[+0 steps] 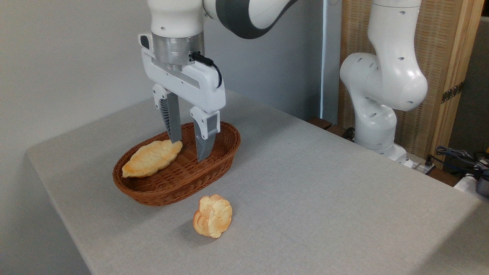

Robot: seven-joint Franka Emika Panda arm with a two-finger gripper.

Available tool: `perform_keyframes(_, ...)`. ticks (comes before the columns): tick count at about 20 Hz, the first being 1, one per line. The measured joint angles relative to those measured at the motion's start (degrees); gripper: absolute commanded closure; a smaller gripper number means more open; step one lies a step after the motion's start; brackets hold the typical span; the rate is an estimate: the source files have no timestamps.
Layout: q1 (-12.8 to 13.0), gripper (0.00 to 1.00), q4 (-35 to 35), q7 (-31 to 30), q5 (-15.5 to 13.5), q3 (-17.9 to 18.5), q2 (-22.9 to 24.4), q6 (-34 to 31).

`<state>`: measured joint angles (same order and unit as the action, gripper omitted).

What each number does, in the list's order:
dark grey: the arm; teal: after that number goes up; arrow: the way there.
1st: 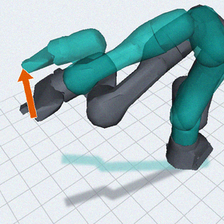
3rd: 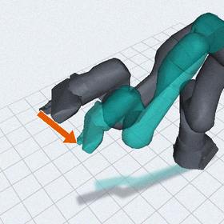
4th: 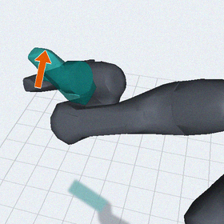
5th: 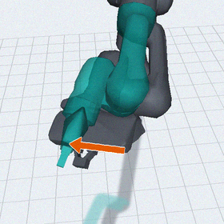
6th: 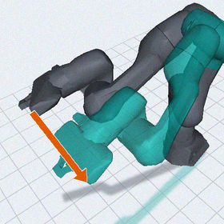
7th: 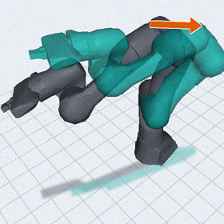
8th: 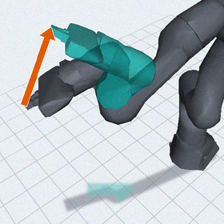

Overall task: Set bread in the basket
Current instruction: 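Lower the croissant into the basket and open the gripper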

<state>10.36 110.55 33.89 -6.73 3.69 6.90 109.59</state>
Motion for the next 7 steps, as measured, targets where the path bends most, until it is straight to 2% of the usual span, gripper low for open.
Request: perform_keyframes(7,-0.8,0.00,0.0,10.2,0.3,6.1,0.0,-0.1)
